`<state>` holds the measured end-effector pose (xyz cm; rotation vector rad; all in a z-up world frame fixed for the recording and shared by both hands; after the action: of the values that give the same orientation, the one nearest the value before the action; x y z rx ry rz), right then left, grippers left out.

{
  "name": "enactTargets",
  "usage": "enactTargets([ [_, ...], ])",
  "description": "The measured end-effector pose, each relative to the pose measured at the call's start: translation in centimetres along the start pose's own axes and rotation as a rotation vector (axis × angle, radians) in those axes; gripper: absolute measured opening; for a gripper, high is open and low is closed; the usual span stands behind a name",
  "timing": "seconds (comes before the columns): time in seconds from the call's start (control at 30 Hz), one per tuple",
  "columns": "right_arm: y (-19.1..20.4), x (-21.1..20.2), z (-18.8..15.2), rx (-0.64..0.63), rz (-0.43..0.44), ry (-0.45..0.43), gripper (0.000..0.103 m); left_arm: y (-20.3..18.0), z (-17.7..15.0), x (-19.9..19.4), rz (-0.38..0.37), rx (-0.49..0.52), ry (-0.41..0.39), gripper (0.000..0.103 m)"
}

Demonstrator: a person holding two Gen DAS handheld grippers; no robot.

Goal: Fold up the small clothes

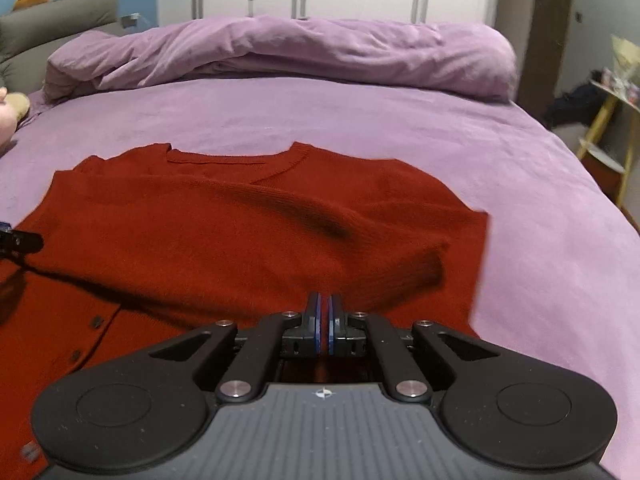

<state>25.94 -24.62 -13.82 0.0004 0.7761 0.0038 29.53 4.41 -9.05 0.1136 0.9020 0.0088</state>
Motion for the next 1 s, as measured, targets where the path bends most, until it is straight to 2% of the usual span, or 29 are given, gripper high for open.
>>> enactTargets([
  [0.07,-0.6,-2.9,-2.0,0.047,0.041,0.043,0.007,0.2,-1.4,-1.9,-0.017,0.016,0.010,0.069],
  [0.13,-1.6,-6.4,-4.7,0.105,0.062,0.038,0.013,0.6,-3.3,-4.1,-0.045,0.016,0.031,0.069],
  [0.27,-4.2,-13.7,-10.5,0.220,0.052,0.032,0.031,2.3,-9.0,-8.7,-0.098,-0.015,0.042,0.069],
  [0.37,-6.0,-16.8,-13.7,0.282,0.039,0.050,0.048,4.0,-13.4,-11.6,-0.131,-0.062,0.080,0.069],
  [0.43,-7.1,-17.5,-15.2,0.308,0.029,0.078,0.052,5.2,-15.7,-13.0,-0.142,-0.105,0.101,0.069],
  [0.5,-8.0,-17.8,-16.3,0.334,0.007,0.106,0.052,6.2,-17.6,-13.9,-0.161,-0.150,0.123,0.070],
  [0.63,-8.6,-17.6,-17.5,0.408,0.080,0.151,0.052,7.5,-19.0,-14.2,-0.215,-0.235,0.159,0.068],
  [0.73,-8.1,-17.1,-17.6,0.427,0.119,0.158,0.051,8.1,-19.0,-13.8,-0.287,-0.287,0.177,0.066],
  [0.8,-8.1,-16.7,-17.8,0.463,0.150,0.175,0.039,8.0,-19.1,-13.3,-0.320,-0.307,0.193,0.058],
  [0.93,-8.2,-16.2,-18.2,0.504,0.182,0.195,0.028,8.0,-19.4,-12.3,-0.326,-0.313,0.227,0.052],
  [1.0,-8.3,-15.9,-18.2,0.513,0.203,0.205,0.013,8.2,-19.5,-12.0,-0.328,-0.309,0.232,0.041],
])
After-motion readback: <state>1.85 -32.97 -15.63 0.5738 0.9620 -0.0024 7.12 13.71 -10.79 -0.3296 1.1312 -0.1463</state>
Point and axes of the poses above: each gripper's, at about its wrist camera, not at the fingertips, and x roughly the way its jaws point, y to its left, z to its top, the point moved 3 cm from there along x, roughly the way its jaws point, and after that the axes turned 1 degree about y, right-handed, at the moved point
